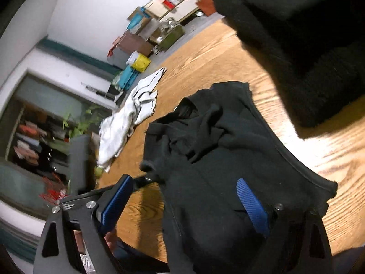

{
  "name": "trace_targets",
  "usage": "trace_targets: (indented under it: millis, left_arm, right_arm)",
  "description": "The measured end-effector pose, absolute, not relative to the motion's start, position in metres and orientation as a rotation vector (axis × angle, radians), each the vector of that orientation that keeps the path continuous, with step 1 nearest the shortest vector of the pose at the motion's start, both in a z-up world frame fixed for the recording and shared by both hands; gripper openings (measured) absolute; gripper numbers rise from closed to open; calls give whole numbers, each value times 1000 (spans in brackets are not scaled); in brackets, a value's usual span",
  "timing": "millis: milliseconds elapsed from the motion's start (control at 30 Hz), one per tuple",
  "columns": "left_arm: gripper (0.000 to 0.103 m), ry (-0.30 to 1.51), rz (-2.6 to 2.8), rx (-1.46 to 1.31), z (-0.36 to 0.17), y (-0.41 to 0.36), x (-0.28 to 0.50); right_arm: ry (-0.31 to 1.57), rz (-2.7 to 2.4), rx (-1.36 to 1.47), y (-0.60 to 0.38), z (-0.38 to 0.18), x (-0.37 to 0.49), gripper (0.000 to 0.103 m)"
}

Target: Fold clothes

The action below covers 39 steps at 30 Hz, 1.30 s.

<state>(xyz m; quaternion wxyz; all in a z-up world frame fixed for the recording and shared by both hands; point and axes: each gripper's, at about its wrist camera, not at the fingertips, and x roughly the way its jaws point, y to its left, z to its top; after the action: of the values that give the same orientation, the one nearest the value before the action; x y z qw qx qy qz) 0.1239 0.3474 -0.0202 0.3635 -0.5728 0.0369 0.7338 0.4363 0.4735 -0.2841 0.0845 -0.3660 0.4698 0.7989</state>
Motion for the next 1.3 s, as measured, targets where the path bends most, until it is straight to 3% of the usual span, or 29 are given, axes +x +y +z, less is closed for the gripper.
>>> trace_targets:
  millis: [267, 367, 400, 433, 467, 533, 667, 833, 967, 1100, 1133, 1200, 1233, 1300]
  left_arm:
    - [3, -84, 2141, -995, 180, 303, 83]
    - [6, -152, 2339, -936, 213, 272, 35]
    - [8, -142, 2417, -996, 202, 263, 17]
    - [22, -130, 2494, -1057, 191, 254, -1]
    - [49, -118, 2570, -1119, 180, 245, -19]
    - [73, -164, 2562, -1330, 132, 224, -39]
    - [73, -141, 2319, -1662, 17, 205, -21]
    - [73, -141, 2127, -1807, -61, 213, 36]
    - [73, -180, 1971, -1720, -63, 252, 70]
    - [73, 99, 2013, -1560, -47, 306, 81]
    - [71, 183, 2052, -1528, -47, 318, 81]
    - [15, 262, 2055, -1501, -48, 333, 82]
    - [0, 270, 2044, -1493, -49, 333, 83]
    - [0, 193, 2038, -1438, -34, 321, 80]
  right_arm:
    - [1389, 2347, -1068, 474, -280, 444, 95]
    - [1350, 2383, -1049, 470, -273, 443, 95]
    - [1326, 2386, -1047, 469, -272, 443, 95]
    - [1310, 2384, -1051, 468, -271, 442, 95]
    - [1305, 2384, -1057, 467, -271, 442, 95]
    - [1313, 2384, -1073, 465, -273, 440, 95]
    - [1311, 2352, -1118, 464, -279, 436, 95]
    - [1295, 2310, -1222, 458, -294, 422, 95]
    - [1251, 2291, -1309, 449, -305, 410, 95]
    - [1207, 2263, -1364, 443, -316, 402, 95]
    - [1194, 2257, -1372, 442, -318, 401, 95]
    - [1176, 2250, -1379, 441, -319, 400, 95]
    - [1169, 2246, -1379, 441, -320, 400, 95]
    - [1158, 2236, -1375, 443, -321, 401, 95]
